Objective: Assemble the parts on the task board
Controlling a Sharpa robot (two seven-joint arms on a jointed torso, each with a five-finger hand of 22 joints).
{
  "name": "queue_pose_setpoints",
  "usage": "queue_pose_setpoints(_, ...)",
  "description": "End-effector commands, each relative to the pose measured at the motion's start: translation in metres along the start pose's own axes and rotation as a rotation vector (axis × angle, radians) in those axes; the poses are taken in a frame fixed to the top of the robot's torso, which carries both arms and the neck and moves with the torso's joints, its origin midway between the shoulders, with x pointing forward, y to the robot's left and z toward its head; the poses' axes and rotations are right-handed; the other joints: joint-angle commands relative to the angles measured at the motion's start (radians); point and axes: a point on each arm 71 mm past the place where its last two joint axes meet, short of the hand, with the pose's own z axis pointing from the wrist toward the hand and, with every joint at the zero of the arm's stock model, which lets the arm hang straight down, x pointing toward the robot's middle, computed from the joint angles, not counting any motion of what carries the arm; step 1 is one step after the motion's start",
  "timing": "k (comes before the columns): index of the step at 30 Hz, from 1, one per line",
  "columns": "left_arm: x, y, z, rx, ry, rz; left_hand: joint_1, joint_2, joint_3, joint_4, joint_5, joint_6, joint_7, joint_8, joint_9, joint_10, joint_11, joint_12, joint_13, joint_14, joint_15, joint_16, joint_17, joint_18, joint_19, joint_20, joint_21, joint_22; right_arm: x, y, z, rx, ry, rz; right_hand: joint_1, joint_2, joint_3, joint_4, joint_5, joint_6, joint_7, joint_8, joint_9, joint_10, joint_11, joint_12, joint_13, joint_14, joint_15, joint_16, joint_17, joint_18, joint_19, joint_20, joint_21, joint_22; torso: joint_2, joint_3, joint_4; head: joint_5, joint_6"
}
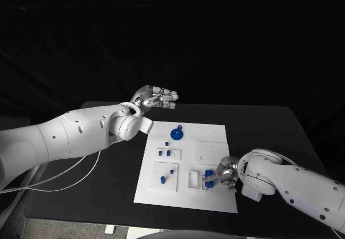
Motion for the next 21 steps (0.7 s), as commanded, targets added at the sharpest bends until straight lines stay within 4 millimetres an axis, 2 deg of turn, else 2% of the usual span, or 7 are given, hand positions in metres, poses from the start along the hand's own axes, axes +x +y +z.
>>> queue_pose_setpoints(1, 0.002, -0.001, 0.001, 0.003, 0.007, -0.007, 0.001, 0.008, -0.004, 0.003, -0.002, 0.005, 0.000, -0.004, -0.001, 0.006, -0.001, -0.002, 0.000, 0.006, 0.004, -0.001, 0.002, 0.007, 0.008, -0.002, 0.001, -0.001, 0.008, -0.005, 0.006, 0.037, 0.017, -0.016, 0.011, 0.006, 0.002, -0.012, -0.006, -0.012, 0.002, -0.003, -0.006, -0.002, 0.002, 0.005, 0.002, 0.007, -0.002, 0.002, 0.002, 0.005, 0.033, 0.006, 0.003, 0.002, 0.001, 0.0006, 0.0005, 0.000, 0.000)
queue_pose_setpoints(9, 0.003, -0.001, 0.001, 0.002, 0.009, -0.008, 0.004, 0.010, -0.005, 0.007, -0.001, 0.005, 0.000, -0.004, -0.001, 0.006, -0.001, -0.002, 0.000, 0.006, 0.004, -0.001, 0.002, 0.007, 0.009, -0.002, 0.001, -0.002, 0.011, -0.008, 0.015, 0.065, 0.016, -0.019, 0.022, 0.043, 0.009, -0.066, -0.006, -0.011, 0.003, -0.003, -0.007, -0.002, 0.002, 0.006, 0.003, 0.007, -0.002, 0.002, 0.006, 0.005, 0.034, 0.006, -0.001, 0.009, 0.001, 0.0001, 0.0000, 0.001, -0.002)
queue_pose_setpoints(12, 0.003, -0.001, 0.001, 0.002, 0.010, -0.009, 0.004, 0.010, -0.005, 0.007, -0.001, 0.005, 0.000, -0.004, -0.001, 0.006, -0.001, -0.002, 0.000, 0.006, 0.004, -0.001, 0.002, 0.007, 0.009, -0.002, 0.001, -0.002, 0.010, -0.011, 0.017, 0.076, 0.005, -0.018, 0.032, 0.079, 0.023, -0.088, -0.005, -0.002, 0.001, -0.001, -0.006, -0.001, 0.001, 0.007, 0.003, 0.008, -0.002, 0.002, 0.006, 0.005, 0.034, 0.006, 0.000, 0.011, 0.000, -0.0005, -0.0004, 0.002, -0.002)
queue_pose_setpoints(13, 0.003, -0.001, 0.001, 0.001, 0.010, -0.009, 0.004, 0.010, -0.005, 0.007, -0.001, 0.005, 0.000, -0.004, -0.001, 0.006, -0.001, -0.002, 0.000, 0.006, 0.004, -0.001, 0.002, 0.007, 0.009, -0.002, 0.001, -0.002, 0.010, -0.012, 0.018, 0.078, 0.001, -0.017, 0.029, 0.094, 0.019, -0.107, -0.005, 0.001, 0.001, -0.002, -0.005, -0.001, 0.001, 0.007, 0.003, 0.008, -0.001, 0.002, 0.006, 0.005, 0.034, 0.007, -0.001, 0.012, 0.000, -0.0006, -0.0005, 0.002, -0.002)
queue_pose_setpoints(14, 0.003, -0.001, 0.001, 0.001, 0.010, -0.009, 0.004, 0.010, -0.005, 0.007, -0.001, 0.005, 0.000, -0.004, -0.001, 0.006, -0.001, -0.002, 0.000, 0.006, 0.004, -0.001, 0.002, 0.007, 0.009, -0.002, 0.001, -0.002, 0.009, -0.013, 0.018, 0.080, -0.004, -0.016, -0.002, 0.142, -0.014, -0.191, -0.005, 0.006, 0.001, -0.005, -0.006, -0.001, 0.001, 0.010, 0.002, 0.008, 0.000, 0.001, 0.005, 0.005, 0.034, 0.008, -0.003, 0.016, 0.000, -0.0005, -0.0012, 0.002, -0.002)
queue_pose_setpoints(15, 0.003, -0.001, 0.001, 0.001, 0.010, -0.009, 0.004, 0.010, -0.005, 0.007, -0.001, 0.005, 0.000, -0.004, -0.001, 0.006, -0.001, -0.002, 0.000, 0.006, 0.004, -0.001, 0.002, 0.007, 0.009, -0.002, 0.001, -0.002, 0.009, -0.014, 0.018, 0.081, -0.009, -0.014, 0.014, 0.157, 0.000, -0.203, -0.002, 0.009, 0.000, -0.003, -0.006, -0.001, -0.001, 0.011, 0.002, 0.009, -0.001, 0.002, 0.005, 0.006, 0.035, 0.008, -0.001, 0.017, 0.000, -0.0005, -0.0013, 0.002, -0.002)
queue_pose_setpoints(21, 0.002, -0.001, 0.000, 0.000, 0.010, -0.009, 0.004, 0.010, -0.005, 0.007, -0.001, 0.005, 0.000, -0.004, -0.001, 0.006, -0.001, -0.002, 0.000, 0.006, 0.004, -0.001, 0.002, 0.007, 0.009, -0.002, 0.001, -0.002, 0.007, -0.016, 0.015, 0.073, -0.041, 0.001, -0.002, 0.183, 0.053, -0.265, 0.020, 0.047, -0.012, -0.003, -0.002, 0.003, -0.007, 0.022, -0.002, 0.009, -0.004, 0.007, 0.001, 0.004, 0.036, 0.007, 0.003, 0.024, 0.000, -0.0002, -0.0004, 0.001, -0.005)
